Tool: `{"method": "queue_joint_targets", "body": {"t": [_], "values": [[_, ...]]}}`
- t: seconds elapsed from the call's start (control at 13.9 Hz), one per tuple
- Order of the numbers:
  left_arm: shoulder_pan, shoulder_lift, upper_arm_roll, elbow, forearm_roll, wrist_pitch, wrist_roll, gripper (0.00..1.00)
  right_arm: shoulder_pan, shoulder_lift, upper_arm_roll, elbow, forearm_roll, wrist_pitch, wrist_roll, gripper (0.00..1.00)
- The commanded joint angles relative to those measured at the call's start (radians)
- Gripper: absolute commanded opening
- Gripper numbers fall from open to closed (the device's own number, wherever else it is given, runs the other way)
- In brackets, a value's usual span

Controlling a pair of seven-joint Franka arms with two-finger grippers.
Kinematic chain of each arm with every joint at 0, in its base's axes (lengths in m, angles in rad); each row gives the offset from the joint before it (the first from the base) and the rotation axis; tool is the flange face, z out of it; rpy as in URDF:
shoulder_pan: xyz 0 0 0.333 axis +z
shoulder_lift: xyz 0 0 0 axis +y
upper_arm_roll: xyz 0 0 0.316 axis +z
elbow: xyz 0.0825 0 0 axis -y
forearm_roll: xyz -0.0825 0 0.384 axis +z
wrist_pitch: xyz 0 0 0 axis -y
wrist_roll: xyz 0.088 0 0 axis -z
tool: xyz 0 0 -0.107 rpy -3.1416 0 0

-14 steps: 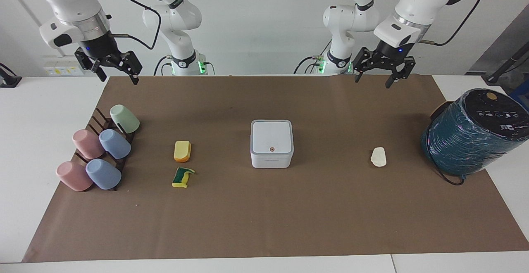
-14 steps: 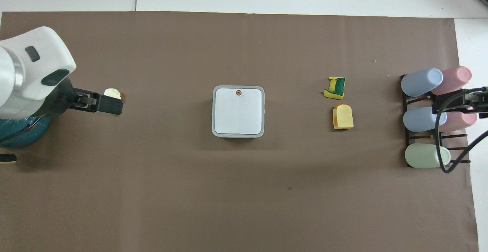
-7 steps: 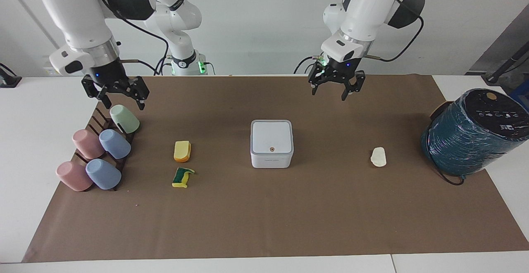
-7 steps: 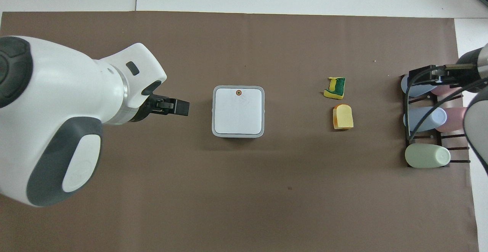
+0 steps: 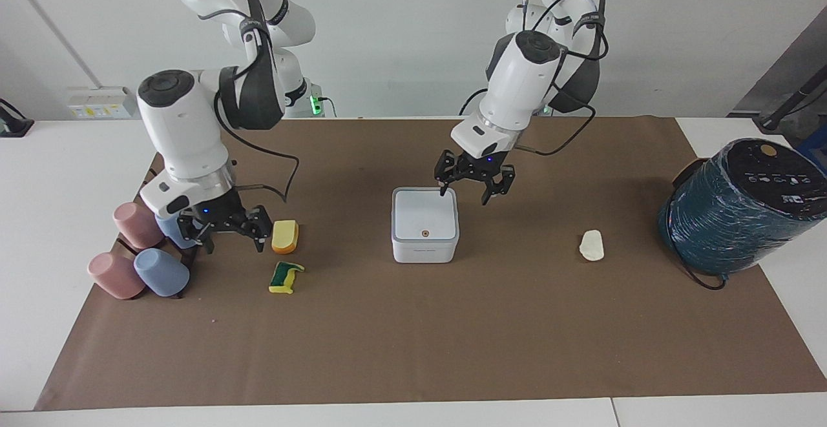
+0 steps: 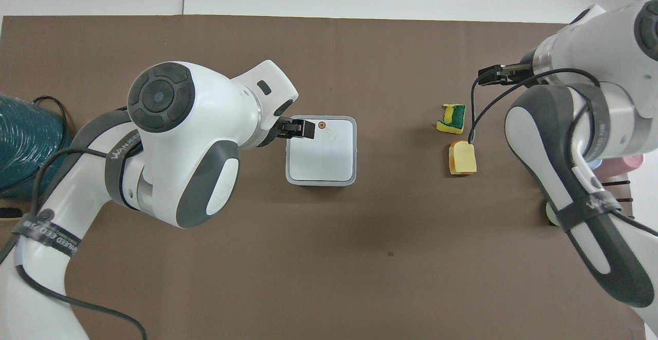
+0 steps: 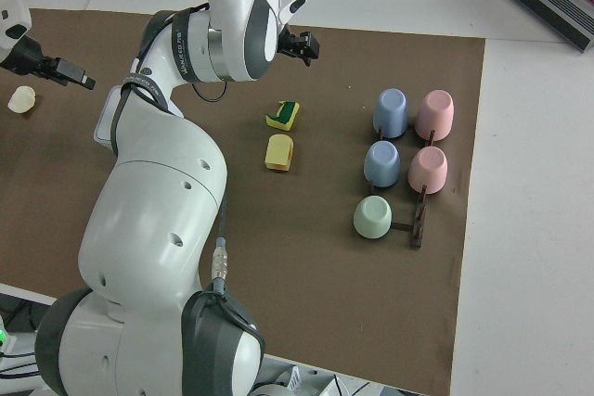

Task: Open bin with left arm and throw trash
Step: 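Lift the lid with the left gripper while the right gripper grasps the sponge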

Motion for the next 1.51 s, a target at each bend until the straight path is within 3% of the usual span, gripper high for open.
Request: {"method": "queue_joint_targets", "body": {"t": [0.0, 0.14, 0.29, 0.93, 1.15, 1.43], "values": [[-0.025, 0.059, 0.016, 0.056, -0.012, 0.021, -0.011, 0.77, 0.004, 0.065, 0.004, 0.013, 0.016, 0.074, -0.01, 1.0], [-0.046, 0.085, 0.014, 0.056, -0.01, 0.066, -0.011, 0.32, 0.004, 0.109, 0.02, 0.012, 0.018, 0.109, -0.008, 1.0], [-0.07, 0.099, 0.014, 0.056, -0.01, 0.086, -0.011, 0.0, 0.002, 0.175, 0.026, 0.005, 0.047, 0.172, -0.014, 1.0], [-0.11, 0.179, 0.016, 0.039, -0.003, 0.193, -0.006, 0.0, 0.024, 0.198, 0.029, -0.097, 0.052, 0.226, -0.016, 1.0], [-0.108, 0.164, 0.019, 0.045, -0.001, 0.138, -0.011, 0.0, 0.015, 0.192, 0.029, -0.099, 0.053, 0.194, -0.014, 1.0], [-0.094, 0.041, 0.03, 0.048, 0.002, -0.082, -0.014, 0.0, 0.01, 0.18, 0.027, -0.099, 0.053, 0.143, -0.017, 1.0]]}}
